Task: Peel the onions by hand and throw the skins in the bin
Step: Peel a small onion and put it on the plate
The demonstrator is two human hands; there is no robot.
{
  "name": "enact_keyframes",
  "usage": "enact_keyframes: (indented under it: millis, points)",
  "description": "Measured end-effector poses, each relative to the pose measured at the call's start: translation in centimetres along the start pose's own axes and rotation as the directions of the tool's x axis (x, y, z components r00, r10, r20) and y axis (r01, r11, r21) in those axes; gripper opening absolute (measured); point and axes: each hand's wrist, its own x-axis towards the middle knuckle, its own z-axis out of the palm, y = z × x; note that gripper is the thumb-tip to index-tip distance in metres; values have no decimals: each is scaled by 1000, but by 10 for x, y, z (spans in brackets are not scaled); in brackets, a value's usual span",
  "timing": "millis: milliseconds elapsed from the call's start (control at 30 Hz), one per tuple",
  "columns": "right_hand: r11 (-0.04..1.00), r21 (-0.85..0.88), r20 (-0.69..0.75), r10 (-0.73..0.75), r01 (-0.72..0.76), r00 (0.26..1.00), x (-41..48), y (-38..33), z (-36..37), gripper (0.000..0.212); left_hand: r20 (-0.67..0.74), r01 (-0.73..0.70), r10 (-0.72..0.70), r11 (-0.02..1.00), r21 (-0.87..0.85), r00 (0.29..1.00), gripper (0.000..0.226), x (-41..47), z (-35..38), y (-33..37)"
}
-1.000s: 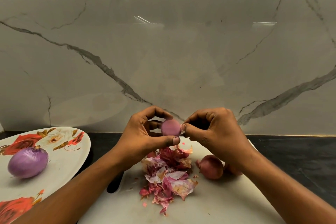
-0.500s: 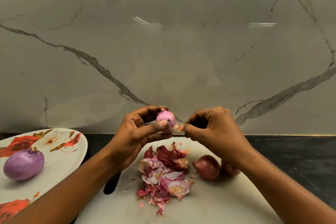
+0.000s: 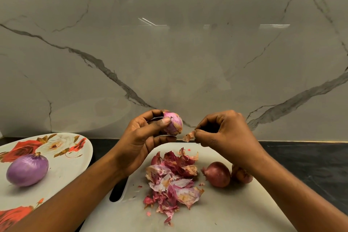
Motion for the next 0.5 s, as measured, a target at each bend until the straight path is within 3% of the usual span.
enact_keyframes:
  millis: [200,333,500]
  points:
    - [983,176,64,48,-59,997,0,-2,3,16,23,16,-17,999,48,1000,48,-1,3,-3]
    - [876,432,178,153,-216,972,0,-9,1,29,27,14,-17,992,121,999,54,-4,6,-3]
    - [876,421,228,150,-236,962,0,-8,1,33,76,8,-19,990,143,997,49,-6,9,-6]
